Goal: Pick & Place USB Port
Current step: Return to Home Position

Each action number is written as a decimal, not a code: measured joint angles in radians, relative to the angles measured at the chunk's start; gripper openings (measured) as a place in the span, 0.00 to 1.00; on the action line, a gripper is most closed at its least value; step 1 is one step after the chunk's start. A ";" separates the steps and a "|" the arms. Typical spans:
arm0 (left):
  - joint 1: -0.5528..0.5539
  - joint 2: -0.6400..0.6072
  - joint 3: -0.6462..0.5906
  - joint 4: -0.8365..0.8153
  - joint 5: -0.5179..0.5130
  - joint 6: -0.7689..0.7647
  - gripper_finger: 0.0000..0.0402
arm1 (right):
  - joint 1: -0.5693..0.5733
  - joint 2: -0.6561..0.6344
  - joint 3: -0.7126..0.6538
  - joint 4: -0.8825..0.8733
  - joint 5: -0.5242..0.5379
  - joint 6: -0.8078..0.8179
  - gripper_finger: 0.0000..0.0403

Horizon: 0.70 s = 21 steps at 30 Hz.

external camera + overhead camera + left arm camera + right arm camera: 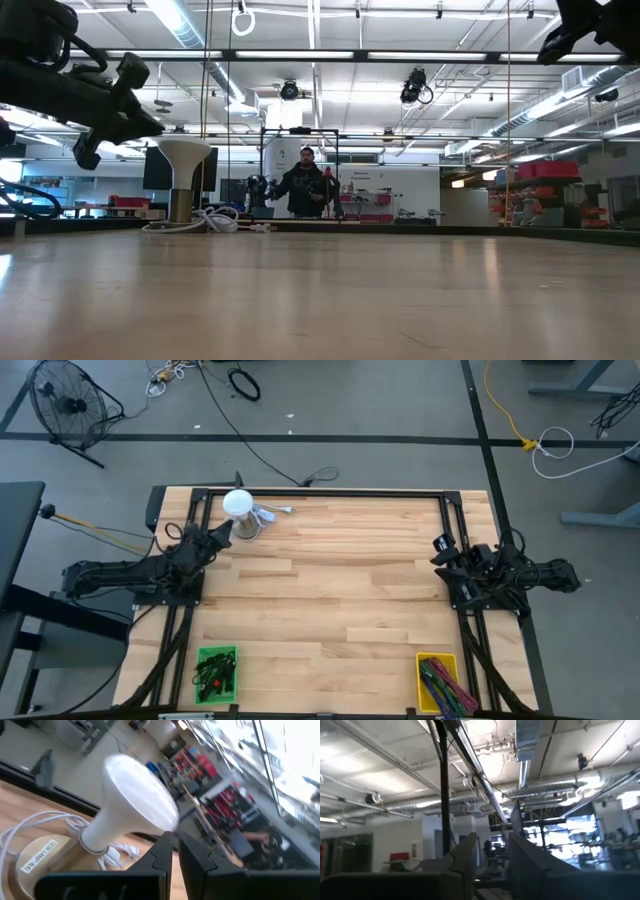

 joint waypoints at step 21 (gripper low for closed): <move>-0.028 0.000 0.037 0.070 1.081 0.733 0.09 | 0.000 0.000 0.001 -0.407 0.307 -0.185 0.28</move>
